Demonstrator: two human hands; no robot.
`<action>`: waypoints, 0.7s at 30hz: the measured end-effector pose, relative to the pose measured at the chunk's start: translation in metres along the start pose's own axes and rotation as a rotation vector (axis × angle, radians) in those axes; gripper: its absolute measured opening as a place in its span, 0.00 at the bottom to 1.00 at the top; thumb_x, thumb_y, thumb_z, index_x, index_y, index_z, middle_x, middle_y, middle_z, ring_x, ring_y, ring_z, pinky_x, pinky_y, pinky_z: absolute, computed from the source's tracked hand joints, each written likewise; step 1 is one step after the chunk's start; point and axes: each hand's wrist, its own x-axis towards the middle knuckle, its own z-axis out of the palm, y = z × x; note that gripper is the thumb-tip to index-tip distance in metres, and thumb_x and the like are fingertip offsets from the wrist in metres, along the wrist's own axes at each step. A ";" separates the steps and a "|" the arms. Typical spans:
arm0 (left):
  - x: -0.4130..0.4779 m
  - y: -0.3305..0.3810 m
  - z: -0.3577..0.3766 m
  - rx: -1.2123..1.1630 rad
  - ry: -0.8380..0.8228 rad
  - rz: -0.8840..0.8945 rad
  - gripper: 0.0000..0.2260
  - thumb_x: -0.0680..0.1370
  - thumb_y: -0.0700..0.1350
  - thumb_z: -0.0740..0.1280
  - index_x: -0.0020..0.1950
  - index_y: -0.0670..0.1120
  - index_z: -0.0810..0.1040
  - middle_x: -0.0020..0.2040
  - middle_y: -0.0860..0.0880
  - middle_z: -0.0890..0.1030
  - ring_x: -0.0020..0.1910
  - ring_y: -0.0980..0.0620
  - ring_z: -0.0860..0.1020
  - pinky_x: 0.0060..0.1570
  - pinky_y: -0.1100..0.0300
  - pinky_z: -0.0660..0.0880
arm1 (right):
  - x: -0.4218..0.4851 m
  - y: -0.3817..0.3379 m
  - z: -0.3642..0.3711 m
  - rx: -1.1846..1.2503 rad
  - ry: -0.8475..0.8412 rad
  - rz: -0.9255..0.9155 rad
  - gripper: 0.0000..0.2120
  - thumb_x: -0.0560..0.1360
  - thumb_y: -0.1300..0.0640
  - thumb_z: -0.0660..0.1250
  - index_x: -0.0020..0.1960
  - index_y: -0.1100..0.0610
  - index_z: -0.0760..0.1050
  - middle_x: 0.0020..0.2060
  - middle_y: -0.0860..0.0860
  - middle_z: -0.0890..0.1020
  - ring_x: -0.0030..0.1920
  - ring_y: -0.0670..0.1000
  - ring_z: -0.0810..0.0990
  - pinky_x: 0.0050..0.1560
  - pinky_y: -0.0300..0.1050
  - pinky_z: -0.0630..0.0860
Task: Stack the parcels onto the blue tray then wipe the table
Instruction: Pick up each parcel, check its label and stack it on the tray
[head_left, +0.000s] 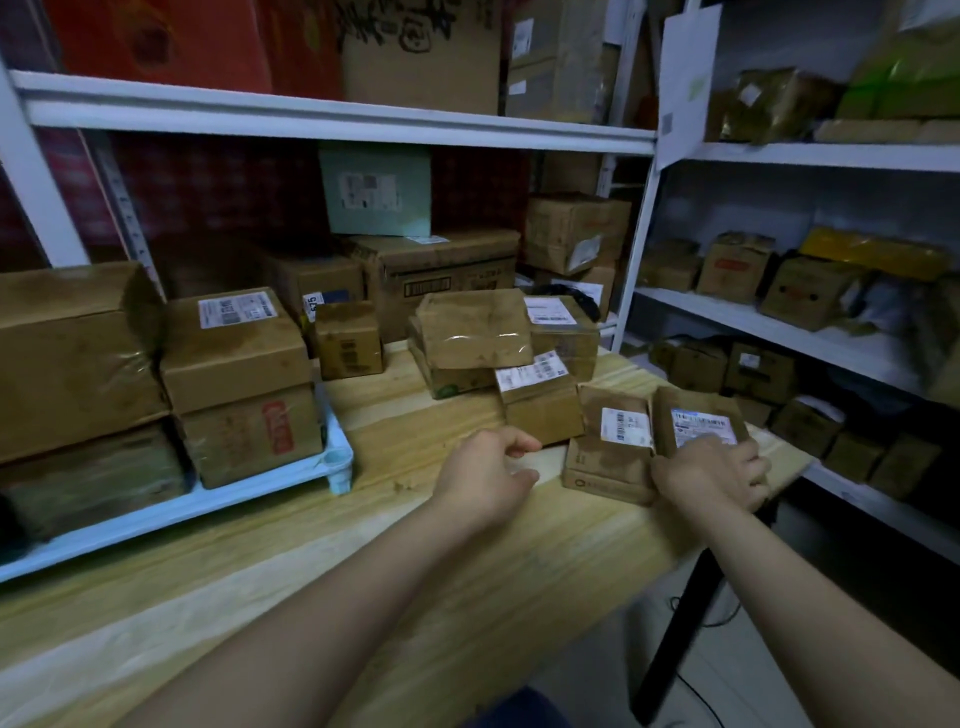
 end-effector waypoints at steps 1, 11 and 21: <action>0.000 -0.001 0.001 0.009 -0.014 -0.010 0.13 0.76 0.48 0.70 0.61 0.56 0.79 0.58 0.55 0.79 0.58 0.53 0.77 0.59 0.58 0.74 | 0.001 0.001 0.002 -0.046 -0.027 0.000 0.34 0.72 0.42 0.70 0.72 0.58 0.66 0.75 0.63 0.55 0.74 0.65 0.55 0.74 0.58 0.56; -0.001 -0.009 0.004 0.113 -0.122 -0.071 0.14 0.78 0.52 0.67 0.64 0.57 0.76 0.65 0.52 0.76 0.65 0.50 0.73 0.64 0.57 0.70 | 0.005 0.007 0.002 0.194 0.035 0.135 0.38 0.69 0.42 0.75 0.69 0.61 0.63 0.70 0.66 0.63 0.69 0.66 0.62 0.68 0.59 0.65; -0.005 -0.014 -0.001 0.407 -0.367 -0.059 0.21 0.79 0.57 0.63 0.71 0.53 0.73 0.69 0.50 0.74 0.67 0.48 0.72 0.65 0.56 0.70 | 0.007 -0.002 -0.017 0.680 0.027 0.217 0.27 0.75 0.57 0.70 0.71 0.64 0.65 0.69 0.65 0.71 0.66 0.65 0.72 0.63 0.55 0.74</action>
